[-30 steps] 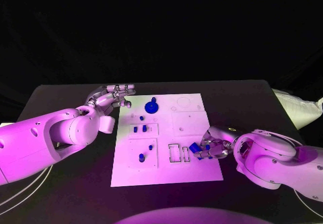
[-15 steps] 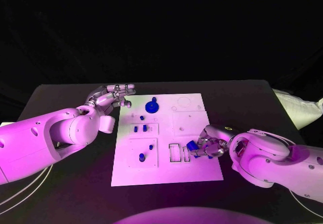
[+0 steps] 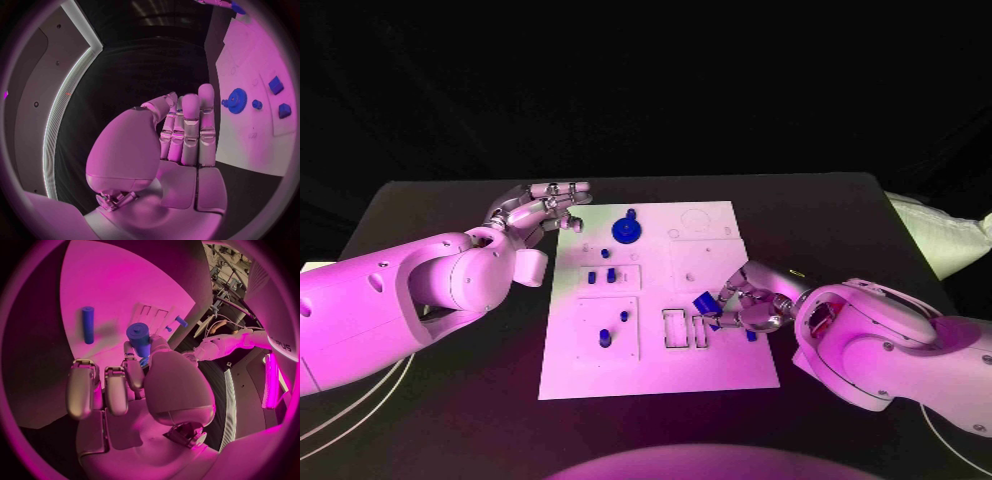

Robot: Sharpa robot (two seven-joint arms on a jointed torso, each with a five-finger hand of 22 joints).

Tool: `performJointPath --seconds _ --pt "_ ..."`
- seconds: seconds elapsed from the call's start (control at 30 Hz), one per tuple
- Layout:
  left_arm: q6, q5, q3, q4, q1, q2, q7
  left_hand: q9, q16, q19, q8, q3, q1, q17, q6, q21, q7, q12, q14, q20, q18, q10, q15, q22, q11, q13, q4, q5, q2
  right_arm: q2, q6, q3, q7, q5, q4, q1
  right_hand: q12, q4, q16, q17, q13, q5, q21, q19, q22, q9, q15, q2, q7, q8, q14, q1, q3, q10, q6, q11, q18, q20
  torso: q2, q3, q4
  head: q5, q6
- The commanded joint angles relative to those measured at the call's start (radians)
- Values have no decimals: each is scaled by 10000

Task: Assemble the parts on the task board

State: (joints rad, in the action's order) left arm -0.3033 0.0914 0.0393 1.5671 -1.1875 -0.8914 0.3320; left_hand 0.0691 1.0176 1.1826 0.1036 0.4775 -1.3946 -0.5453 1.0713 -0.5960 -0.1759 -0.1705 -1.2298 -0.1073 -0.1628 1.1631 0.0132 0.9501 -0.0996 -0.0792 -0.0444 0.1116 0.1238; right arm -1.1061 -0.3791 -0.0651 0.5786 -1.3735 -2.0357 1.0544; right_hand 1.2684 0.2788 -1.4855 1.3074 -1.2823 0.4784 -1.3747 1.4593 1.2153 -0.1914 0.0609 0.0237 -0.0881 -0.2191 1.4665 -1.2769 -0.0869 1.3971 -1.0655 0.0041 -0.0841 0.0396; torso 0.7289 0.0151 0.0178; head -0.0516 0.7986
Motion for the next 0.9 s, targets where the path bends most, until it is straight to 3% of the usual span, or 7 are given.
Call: performJointPath --seconds 0.03,0.2,0.37,0.9 --pt "201 33 -6 29 4 11 32 -13 -57 -33 63 -59 -20 8 -100 35 1 -24 82 -34 -196 -45 -8 -8 0 3 -22 3 -55 171 -68 -2 -58 767 5 6 -36 24 -24 1035 32 79 -48 24 8 -26 58 -74 10 -31 767 12 -69 48 -32 16 137 -41 9 0 -5 30 27" --pt "203 33 -7 46 5 7 33 -13 -57 -33 63 -59 -20 8 -100 35 1 -24 82 -34 -196 -45 -8 -8 0 3 -22 3 -55 573 431 -3 69 1019 166 -43 -150 87 -11 1009 106 41 -33 10 -17 -75 56 -77 10 -40 761 154 -188 4 -16 19 133 -41 0 15 0 58 37" --pt "205 33 -7 58 5 0 29 -13 -57 -33 63 -59 -20 8 -100 35 1 -24 82 -34 -196 -45 -8 -8 0 3 -22 3 -55 943 824 -5 185 1106 310 -123 -256 103 2 983 159 -138 -27 1 -22 -153 59 -107 24 -67 754 344 -353 -20 -14 11 130 -43 7 6 0 98 52" --pt "216 33 -7 61 5 -9 13 -13 -57 -33 63 -59 -20 8 -100 35 1 -24 82 -34 -196 -45 -8 -8 0 3 -22 3 -55 1177 1067 -6 247 927 418 -166 -278 105 6 970 59 -523 -31 -1 -4 -417 125 -314 130 -219 752 847 -729 46 -210 -71 131 -91 7 -10 -24 159 76"
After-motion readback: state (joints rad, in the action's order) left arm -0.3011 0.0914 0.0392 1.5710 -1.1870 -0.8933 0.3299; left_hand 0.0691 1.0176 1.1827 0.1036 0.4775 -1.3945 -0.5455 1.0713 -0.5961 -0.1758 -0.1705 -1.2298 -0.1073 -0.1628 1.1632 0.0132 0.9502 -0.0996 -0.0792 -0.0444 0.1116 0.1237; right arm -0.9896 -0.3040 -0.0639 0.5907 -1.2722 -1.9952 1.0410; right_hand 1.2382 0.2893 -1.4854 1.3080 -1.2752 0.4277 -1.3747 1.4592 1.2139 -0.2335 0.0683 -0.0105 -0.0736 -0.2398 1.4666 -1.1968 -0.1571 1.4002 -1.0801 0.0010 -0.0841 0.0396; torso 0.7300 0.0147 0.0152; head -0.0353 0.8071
